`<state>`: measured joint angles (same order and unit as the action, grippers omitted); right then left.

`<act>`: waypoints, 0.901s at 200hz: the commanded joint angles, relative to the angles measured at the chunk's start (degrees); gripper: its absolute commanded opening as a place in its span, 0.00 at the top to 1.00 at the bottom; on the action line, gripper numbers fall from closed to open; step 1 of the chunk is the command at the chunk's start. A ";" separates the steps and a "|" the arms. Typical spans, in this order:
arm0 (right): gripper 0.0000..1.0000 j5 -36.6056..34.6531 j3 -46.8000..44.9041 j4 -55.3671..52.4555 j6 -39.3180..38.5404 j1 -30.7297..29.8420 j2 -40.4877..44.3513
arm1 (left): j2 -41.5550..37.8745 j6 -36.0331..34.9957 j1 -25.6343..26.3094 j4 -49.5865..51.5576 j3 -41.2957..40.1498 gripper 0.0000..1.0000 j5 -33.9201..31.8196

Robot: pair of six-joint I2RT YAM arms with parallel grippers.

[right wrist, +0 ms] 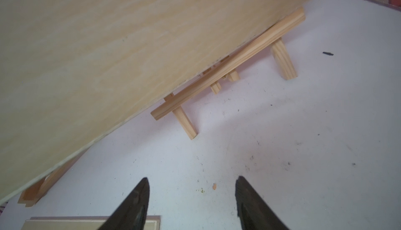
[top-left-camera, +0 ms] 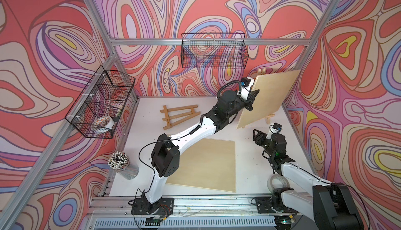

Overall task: Disassemble the easel
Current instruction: Pick up the drawing board from the easel.

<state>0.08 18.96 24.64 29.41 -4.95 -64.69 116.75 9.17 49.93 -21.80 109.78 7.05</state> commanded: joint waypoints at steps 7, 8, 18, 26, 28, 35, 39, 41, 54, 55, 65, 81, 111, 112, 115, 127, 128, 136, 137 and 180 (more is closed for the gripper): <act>0.36 0.03 0.77 -0.41 -0.80 0.13 0.94 | -2.65 0.32 0.56 -11.96 7.81 1.00 0.40; 0.36 0.02 0.79 -0.44 -0.82 0.17 0.95 | -2.57 0.32 0.54 -11.95 7.91 1.00 0.45; 0.36 0.09 0.74 -0.45 -0.95 0.13 1.05 | -2.33 0.53 0.65 -11.87 8.79 1.00 0.41; 0.36 -0.04 0.74 -0.55 -0.95 0.13 1.14 | -2.03 0.88 0.62 -11.70 9.52 1.00 0.59; 0.37 -0.07 0.77 -0.54 -0.98 0.19 1.18 | -1.96 0.97 0.61 -11.65 9.76 1.00 0.59; 0.37 -0.08 0.77 -0.55 -1.05 0.13 1.23 | -1.66 1.19 0.64 -11.37 10.70 1.00 0.87; 0.37 -0.08 0.73 -0.56 -1.02 0.17 1.22 | -1.49 1.33 0.67 -11.18 11.08 1.00 1.01; 0.37 -0.08 0.75 -0.52 -1.06 0.15 1.23 | -1.36 1.37 0.69 -11.10 11.30 1.00 1.01; 0.37 -0.08 0.76 -0.53 -1.03 0.15 1.32 | -0.92 1.76 0.72 -10.73 12.74 1.00 1.06; 0.37 -0.03 0.79 -0.55 -1.02 0.13 1.32 | -0.87 1.79 0.71 -10.72 12.83 1.00 1.05; 0.37 -0.08 0.80 -0.60 -1.11 0.16 1.32 | -0.66 2.07 0.71 -10.47 13.75 1.00 1.20; 0.37 -0.08 0.75 -0.61 -1.20 0.12 1.48 | -0.38 2.51 0.82 -9.96 15.31 1.00 1.29; 0.37 -0.12 0.72 -0.69 -1.28 0.16 1.75 | -1.00 3.48 0.86 -9.28 16.71 1.00 1.52; 0.37 -0.14 0.68 -0.67 -1.28 0.18 1.75 | -1.04 3.53 0.86 -9.25 16.70 1.00 1.54; 0.37 -0.13 0.64 -0.65 -1.33 0.20 1.80 | -1.18 3.57 0.82 -9.27 16.59 1.00 1.56; 0.37 -0.08 0.66 -0.80 -1.28 0.14 1.88 | -2.14 3.99 0.80 -9.30 15.94 1.00 1.56; 0.37 -0.12 0.69 -0.77 -1.28 0.13 1.91 | -2.27 4.04 0.79 -9.30 15.88 1.00 1.56; 0.37 -0.08 0.60 -0.69 -1.28 0.19 1.88 | -3.01 4.65 0.87 -9.57 15.21 1.00 1.64; 0.37 -0.08 0.66 -0.76 -1.33 0.16 1.91 | -3.10 4.68 0.82 -9.61 15.16 1.00 1.69; 0.37 -0.61 0.47 -1.37 -1.61 0.19 3.28 | -7.48 6.95 0.84 -5.97 14.36 1.00 3.06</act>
<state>0.05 18.96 24.12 28.75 -4.95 -63.07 119.42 13.23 50.33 -11.22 120.36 8.49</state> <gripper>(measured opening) 0.626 0.118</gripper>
